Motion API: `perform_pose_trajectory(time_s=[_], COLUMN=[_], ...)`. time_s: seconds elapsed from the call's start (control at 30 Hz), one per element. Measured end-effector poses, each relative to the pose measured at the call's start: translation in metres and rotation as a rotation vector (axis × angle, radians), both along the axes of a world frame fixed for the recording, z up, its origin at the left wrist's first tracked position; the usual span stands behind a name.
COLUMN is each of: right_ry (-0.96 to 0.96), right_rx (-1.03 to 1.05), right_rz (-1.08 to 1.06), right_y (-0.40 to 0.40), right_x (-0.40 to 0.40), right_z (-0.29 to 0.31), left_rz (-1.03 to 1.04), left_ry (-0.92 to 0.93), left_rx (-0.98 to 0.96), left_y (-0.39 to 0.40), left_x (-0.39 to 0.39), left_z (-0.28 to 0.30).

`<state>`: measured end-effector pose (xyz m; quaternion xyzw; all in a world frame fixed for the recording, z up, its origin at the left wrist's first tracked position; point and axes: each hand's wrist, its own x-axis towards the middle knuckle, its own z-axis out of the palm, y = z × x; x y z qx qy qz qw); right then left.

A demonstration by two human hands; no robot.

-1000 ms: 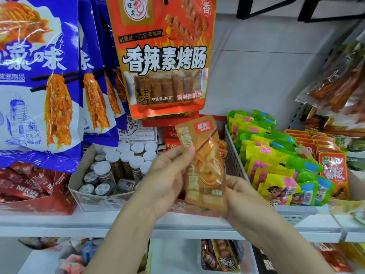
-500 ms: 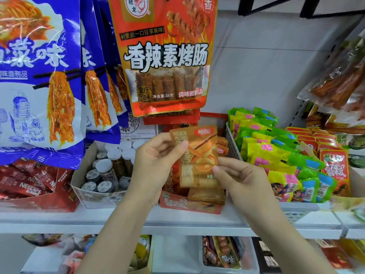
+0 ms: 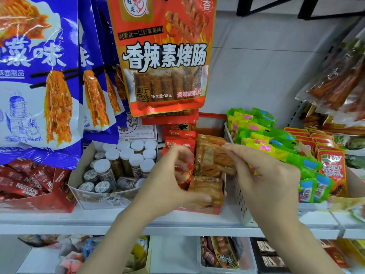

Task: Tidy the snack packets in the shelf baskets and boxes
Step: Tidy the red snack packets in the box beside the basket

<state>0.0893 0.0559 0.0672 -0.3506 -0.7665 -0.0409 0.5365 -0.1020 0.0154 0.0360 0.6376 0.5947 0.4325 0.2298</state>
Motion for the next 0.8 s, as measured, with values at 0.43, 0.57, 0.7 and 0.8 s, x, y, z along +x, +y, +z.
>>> perform_pose_trajectory(time_s=[0.43, 0.57, 0.7, 0.8], right_ry=[-0.045, -0.019, 0.026, -0.011], right_rx=[-0.137, -0.251, -0.249, -0.304], right_rz=[0.008, 0.072, 0.070, 0.079], right_y=[0.008, 0.012, 0.013, 0.012], right_x=[-0.014, -0.018, -0.019, -0.017], right_z=[-0.016, -0.021, -0.017, -0.016], left_rz=[-0.088, -0.091, -0.058, -0.103], left_ry=[0.457, 0.425, 0.213, 0.146], left_rx=[0.225, 0.231, 0.067, 0.011], left_y=[-0.005, -0.003, -0.001, -0.002], left_x=[0.011, 0.007, 0.005, 0.000], left_z=[-0.019, -0.015, -0.023, -0.026])
